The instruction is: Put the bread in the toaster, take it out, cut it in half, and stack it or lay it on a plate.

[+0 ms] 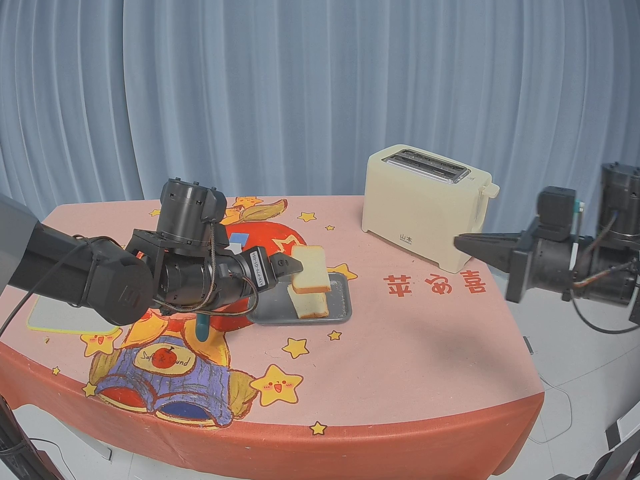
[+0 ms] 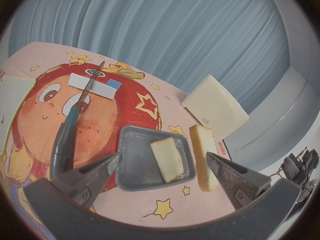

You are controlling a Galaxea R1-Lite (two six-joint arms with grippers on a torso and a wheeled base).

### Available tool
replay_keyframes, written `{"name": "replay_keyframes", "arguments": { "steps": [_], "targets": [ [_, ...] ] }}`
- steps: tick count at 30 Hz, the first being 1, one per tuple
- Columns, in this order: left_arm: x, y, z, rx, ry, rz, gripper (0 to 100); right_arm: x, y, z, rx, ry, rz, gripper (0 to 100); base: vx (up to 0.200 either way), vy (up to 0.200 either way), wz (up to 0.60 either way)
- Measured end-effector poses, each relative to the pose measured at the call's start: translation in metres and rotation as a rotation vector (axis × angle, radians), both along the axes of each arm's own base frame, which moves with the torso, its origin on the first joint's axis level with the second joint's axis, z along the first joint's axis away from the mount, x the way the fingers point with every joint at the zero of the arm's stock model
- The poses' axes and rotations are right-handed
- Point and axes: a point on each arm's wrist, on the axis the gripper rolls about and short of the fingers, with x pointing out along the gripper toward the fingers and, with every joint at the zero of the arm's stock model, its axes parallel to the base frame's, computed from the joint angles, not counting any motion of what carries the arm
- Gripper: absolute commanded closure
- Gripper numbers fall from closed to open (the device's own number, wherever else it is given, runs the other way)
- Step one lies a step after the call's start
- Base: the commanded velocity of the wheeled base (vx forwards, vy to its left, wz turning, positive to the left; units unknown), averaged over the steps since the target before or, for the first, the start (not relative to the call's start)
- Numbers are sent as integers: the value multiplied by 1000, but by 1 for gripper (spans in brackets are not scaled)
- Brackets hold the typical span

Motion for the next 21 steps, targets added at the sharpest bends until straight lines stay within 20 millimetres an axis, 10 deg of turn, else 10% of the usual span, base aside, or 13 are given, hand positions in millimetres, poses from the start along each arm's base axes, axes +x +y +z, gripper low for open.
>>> {"name": "replay_keyframes", "arguments": {
  "steps": [9,21],
  "targets": [
    [1,-2,-7,12,19,-3,0,40,58,-20,-34,43,78,100,0,0,0],
    [8,-4,-17,34,30,2,0,76,87,-41,-49,75,97,100,0,0,0]
  ]
}}
